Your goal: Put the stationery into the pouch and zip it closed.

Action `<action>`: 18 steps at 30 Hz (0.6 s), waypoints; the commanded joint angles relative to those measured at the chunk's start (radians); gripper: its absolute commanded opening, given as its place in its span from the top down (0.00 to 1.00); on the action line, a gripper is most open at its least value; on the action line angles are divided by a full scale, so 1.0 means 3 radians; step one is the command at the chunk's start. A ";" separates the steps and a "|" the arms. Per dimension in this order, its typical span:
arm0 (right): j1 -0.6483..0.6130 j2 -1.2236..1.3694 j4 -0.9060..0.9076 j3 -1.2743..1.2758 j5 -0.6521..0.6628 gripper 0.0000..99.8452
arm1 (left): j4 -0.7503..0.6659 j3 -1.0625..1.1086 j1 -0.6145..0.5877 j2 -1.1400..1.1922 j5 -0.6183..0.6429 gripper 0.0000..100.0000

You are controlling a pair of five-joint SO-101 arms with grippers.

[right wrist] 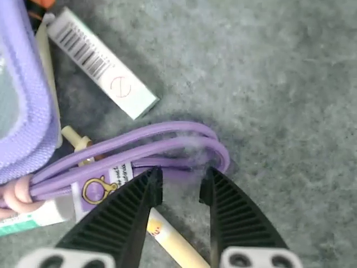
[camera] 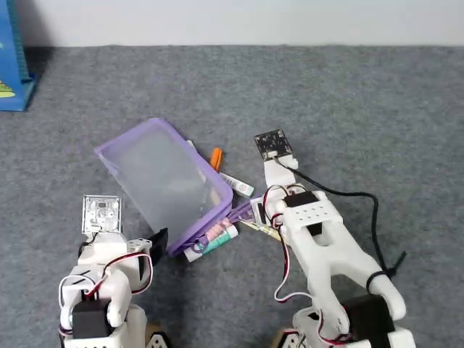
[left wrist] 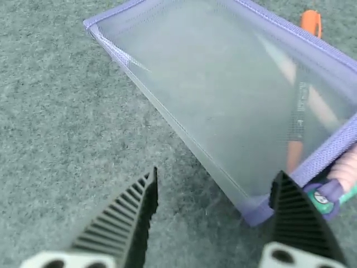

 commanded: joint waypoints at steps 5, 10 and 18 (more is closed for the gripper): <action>-0.0038 -0.0018 -0.0033 -0.0194 0.0036 0.88 | 0.0010 -0.0018 -0.0015 -0.0041 0.0036 0.69; -0.0345 -0.0253 0.0238 -0.0194 0.0056 0.88 | 0.0010 -0.0018 -0.0020 -0.0041 0.0041 0.69; -0.1061 -0.1179 0.1097 -0.0194 0.0496 0.88 | 0.0010 -0.0018 -0.0312 -0.0041 0.0036 0.69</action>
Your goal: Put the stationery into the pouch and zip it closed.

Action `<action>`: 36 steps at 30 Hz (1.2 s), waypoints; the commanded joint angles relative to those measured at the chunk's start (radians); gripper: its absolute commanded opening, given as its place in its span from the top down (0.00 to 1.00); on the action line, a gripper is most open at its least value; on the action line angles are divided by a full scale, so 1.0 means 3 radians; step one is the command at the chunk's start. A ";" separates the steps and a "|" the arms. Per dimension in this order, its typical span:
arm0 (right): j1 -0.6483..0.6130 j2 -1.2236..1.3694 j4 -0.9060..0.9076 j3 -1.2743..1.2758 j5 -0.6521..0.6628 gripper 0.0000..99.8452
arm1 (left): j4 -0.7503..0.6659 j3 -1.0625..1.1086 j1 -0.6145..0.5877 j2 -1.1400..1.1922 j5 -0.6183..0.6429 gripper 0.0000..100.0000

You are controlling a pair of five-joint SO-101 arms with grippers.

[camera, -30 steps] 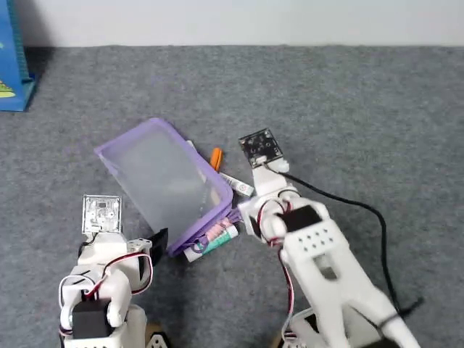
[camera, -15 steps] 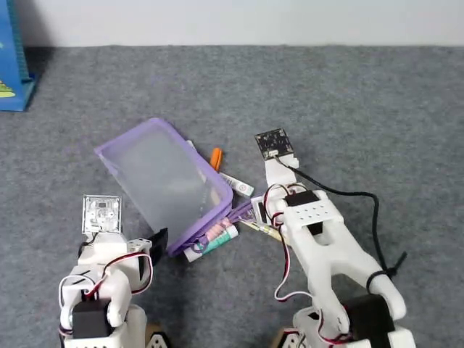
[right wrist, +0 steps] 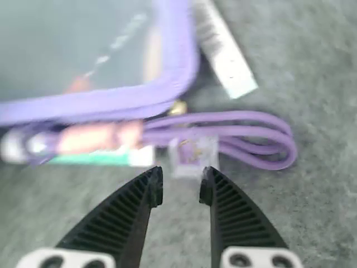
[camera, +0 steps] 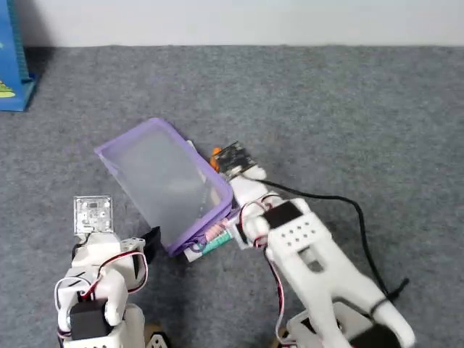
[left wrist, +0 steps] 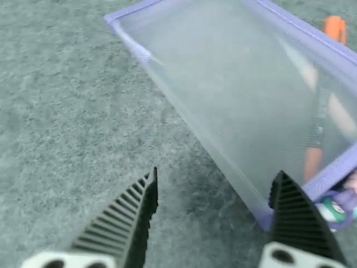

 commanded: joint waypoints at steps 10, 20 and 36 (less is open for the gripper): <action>-0.0795 -0.0069 0.0228 -0.0302 0.0384 0.77 | 0.0005 -0.0018 -0.0056 -0.0041 0.0036 0.69; -0.0785 0.0826 0.0192 -0.0834 0.0517 0.80 | 0.0005 -0.0018 -0.0056 -0.0041 0.0036 0.69; -0.0662 0.1670 -0.0238 -0.1120 0.0527 0.80 | 0.0005 -0.0018 -0.0066 -0.0041 0.0036 0.69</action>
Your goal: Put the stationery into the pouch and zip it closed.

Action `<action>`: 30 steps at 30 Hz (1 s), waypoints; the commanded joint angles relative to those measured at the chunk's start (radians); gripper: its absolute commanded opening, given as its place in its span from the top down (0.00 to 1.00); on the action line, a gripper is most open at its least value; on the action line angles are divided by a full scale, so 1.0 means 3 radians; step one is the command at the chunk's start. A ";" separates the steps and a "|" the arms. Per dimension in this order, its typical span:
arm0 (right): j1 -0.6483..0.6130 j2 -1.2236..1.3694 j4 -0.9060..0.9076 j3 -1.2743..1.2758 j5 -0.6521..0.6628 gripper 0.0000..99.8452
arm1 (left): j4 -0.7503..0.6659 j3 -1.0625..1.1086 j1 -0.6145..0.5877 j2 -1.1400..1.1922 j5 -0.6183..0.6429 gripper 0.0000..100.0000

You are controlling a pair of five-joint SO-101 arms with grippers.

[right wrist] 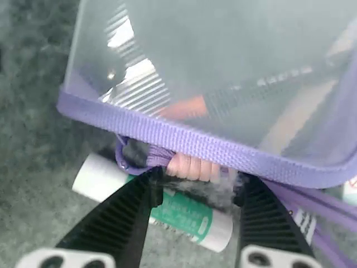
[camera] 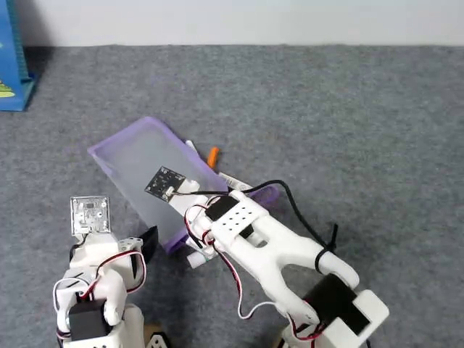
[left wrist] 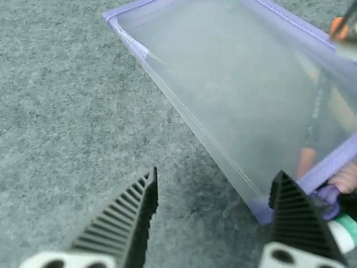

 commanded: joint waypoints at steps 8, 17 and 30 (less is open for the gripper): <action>0.0064 0.0084 -0.0069 -0.0164 0.0031 0.80 | 0.0005 -0.0018 -0.0005 -0.0041 0.0036 0.69; 0.0049 0.0054 0.0202 -0.0159 0.0425 0.80 | 0.0005 -0.0018 -0.0010 -0.0041 0.0036 0.69; -0.0059 0.0079 -0.0120 -0.0164 0.1008 0.80 | 0.0005 -0.0018 -0.0005 -0.0041 0.0036 0.69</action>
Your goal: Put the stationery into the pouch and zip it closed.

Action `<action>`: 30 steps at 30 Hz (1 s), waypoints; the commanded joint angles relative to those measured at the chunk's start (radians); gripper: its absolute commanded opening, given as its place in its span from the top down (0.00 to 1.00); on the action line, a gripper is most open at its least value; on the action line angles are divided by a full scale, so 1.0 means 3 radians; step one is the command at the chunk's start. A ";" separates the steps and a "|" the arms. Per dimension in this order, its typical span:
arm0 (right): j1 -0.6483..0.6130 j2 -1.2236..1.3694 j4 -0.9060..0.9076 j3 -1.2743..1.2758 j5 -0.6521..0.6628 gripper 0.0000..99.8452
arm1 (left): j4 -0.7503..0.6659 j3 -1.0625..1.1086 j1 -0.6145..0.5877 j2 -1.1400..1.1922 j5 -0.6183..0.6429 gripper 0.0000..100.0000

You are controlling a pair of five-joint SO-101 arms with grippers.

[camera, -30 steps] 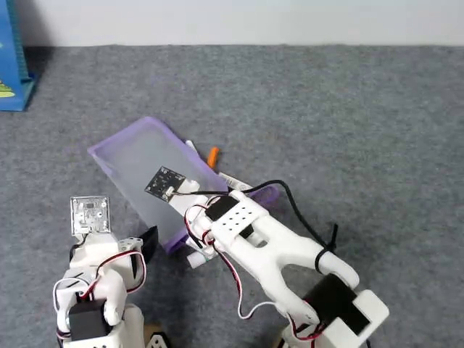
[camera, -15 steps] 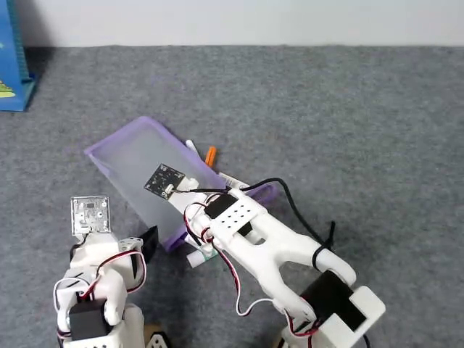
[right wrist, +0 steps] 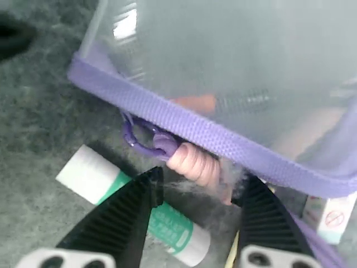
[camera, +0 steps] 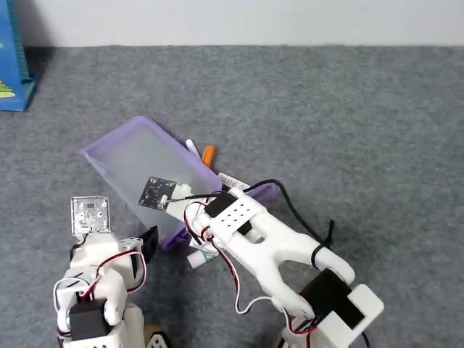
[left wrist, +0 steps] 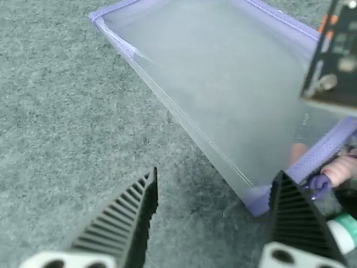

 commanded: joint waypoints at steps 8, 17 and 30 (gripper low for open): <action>-0.0100 0.0361 -0.0105 -0.0102 0.0230 0.91 | 0.0005 -0.0018 -0.0020 -0.0041 0.0036 0.69; 0.0095 0.0192 -0.0095 -0.0225 0.0199 0.99 | 0.0005 -0.0018 -0.0026 -0.0041 0.0036 0.69; 0.0187 -0.1118 0.0207 -0.0031 -0.0251 0.99 | 0.0010 -0.0023 0.0000 -0.0041 0.0036 0.72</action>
